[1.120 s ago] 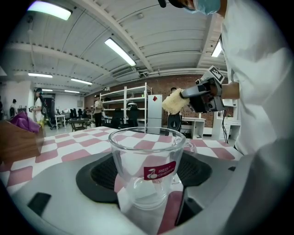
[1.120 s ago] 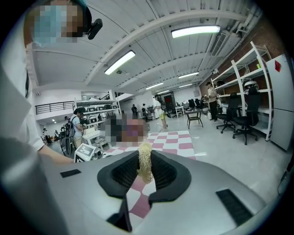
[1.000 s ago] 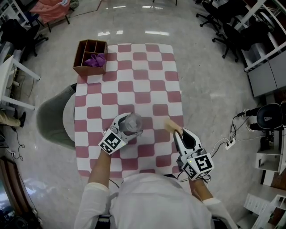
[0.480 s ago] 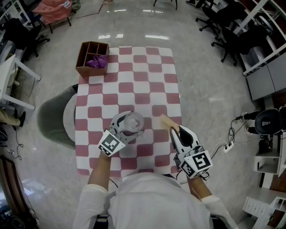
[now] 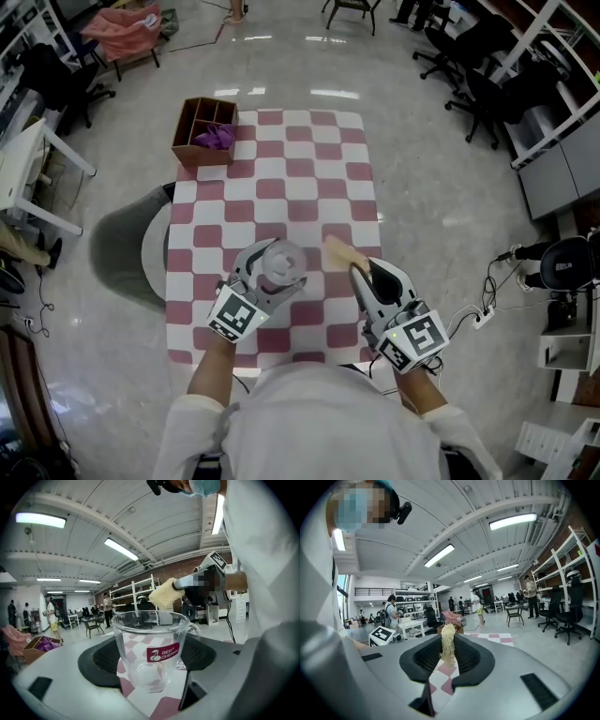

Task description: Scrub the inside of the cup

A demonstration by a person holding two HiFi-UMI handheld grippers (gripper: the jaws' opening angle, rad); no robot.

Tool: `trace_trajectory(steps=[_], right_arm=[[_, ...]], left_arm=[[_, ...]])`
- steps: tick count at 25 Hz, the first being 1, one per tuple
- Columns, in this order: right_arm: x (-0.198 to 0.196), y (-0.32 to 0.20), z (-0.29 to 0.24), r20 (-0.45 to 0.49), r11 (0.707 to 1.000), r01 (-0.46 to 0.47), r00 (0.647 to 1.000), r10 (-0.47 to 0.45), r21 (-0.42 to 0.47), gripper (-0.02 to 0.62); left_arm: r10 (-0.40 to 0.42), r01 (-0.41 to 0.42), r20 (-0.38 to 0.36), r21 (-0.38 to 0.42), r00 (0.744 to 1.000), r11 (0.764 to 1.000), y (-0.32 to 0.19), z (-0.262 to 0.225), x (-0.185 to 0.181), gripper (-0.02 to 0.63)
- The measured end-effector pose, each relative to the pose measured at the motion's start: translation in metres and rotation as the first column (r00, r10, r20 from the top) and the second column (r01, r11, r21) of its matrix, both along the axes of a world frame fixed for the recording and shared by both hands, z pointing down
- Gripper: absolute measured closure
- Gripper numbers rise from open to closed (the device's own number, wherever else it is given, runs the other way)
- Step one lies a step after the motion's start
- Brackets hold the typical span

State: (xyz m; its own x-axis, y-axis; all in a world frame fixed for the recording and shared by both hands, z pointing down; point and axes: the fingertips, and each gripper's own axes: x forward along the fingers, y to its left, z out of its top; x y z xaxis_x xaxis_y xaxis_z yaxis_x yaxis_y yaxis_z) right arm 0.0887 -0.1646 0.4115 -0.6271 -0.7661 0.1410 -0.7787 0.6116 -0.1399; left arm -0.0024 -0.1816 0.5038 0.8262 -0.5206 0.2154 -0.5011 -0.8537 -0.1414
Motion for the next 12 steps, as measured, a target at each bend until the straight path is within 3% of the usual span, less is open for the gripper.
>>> trace_trajectory(steps=[12], right_arm=[[-0.029,0.029,-0.047,0.016,0.988,0.113,0.993,-0.115,0.106,0.508]], left_arm=[[-0.109,0.106,0.108,0.038,0.988,0.994,0.019,-0.04,-0.015,0.232]])
